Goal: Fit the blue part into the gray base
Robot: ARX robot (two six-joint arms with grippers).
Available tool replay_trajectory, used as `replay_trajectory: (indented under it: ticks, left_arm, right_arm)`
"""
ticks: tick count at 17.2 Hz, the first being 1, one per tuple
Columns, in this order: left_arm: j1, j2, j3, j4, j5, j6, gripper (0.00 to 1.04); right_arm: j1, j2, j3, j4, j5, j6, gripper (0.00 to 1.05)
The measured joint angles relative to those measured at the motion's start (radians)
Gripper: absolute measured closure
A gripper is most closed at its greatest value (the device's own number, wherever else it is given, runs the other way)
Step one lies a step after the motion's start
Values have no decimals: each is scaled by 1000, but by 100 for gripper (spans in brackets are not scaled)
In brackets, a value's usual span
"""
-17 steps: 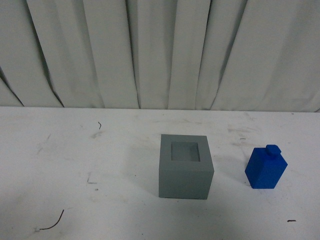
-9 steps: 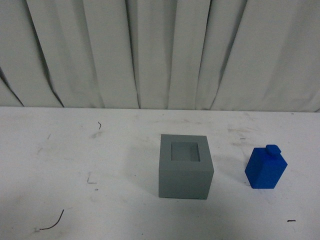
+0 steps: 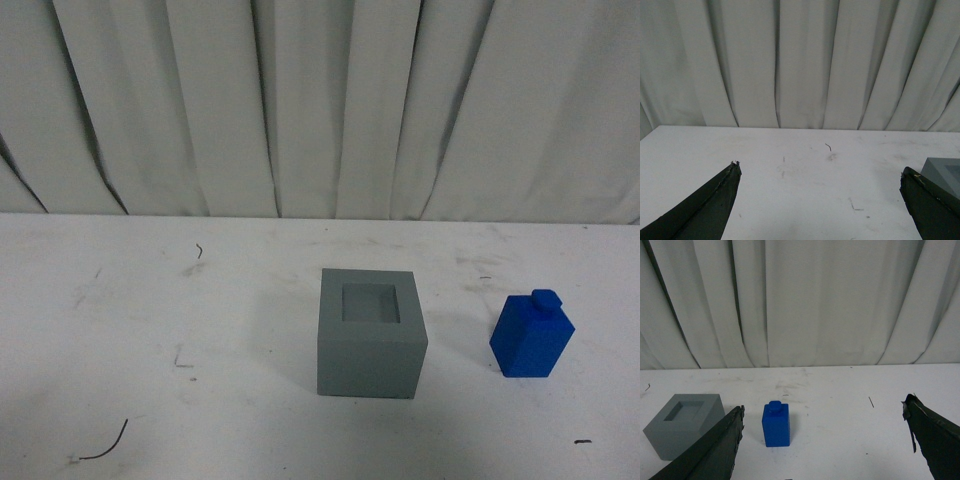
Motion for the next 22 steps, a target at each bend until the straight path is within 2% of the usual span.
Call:
replay_trajectory:
  ticks: [2,3,6,7,9,10,12,14,16,19,22]
  left_arm:
    - [0,0,0,0,0,0,7]
    - [0,0,0,0,0,0,7]
    - [0,0,0,0,0,0,7]
    - [0,0,0,0,0,0,7]
    - [0,0,0,0,0,0,7]
    - [0,0,0,0,0,0,7]
    - [0,0,0,0,0,0,7]
    - [0,0,0,0,0,0,7]
    - [0,0,0,0,0,0,7]
    - [0,0,0,0,-1,0,7]
    - [0,0,0,0,0,0,7]
  right_arm:
    - [-9,7,0,20,-8,0,6]
    - [-52,61,2,114,-63,2,6]
    - [-266,417,36,462,-213,0,6]
    - [-321,587,82,623,-254,-4,6]
    - [-335,945,258,898,-306,-23,6]
    - [-328,1101,353,960,-314,-56,6]
    - [-303,1327,511,909,-354,-140,6]
    - [-285,1516,671,799,-444,-248,6]
    - [-252,1652,902,594,-588,-415,6]
    - [-235,1756,1093,356,-669,-618,6]
    - [-226,1802,1240,-71,-809,-888,6]
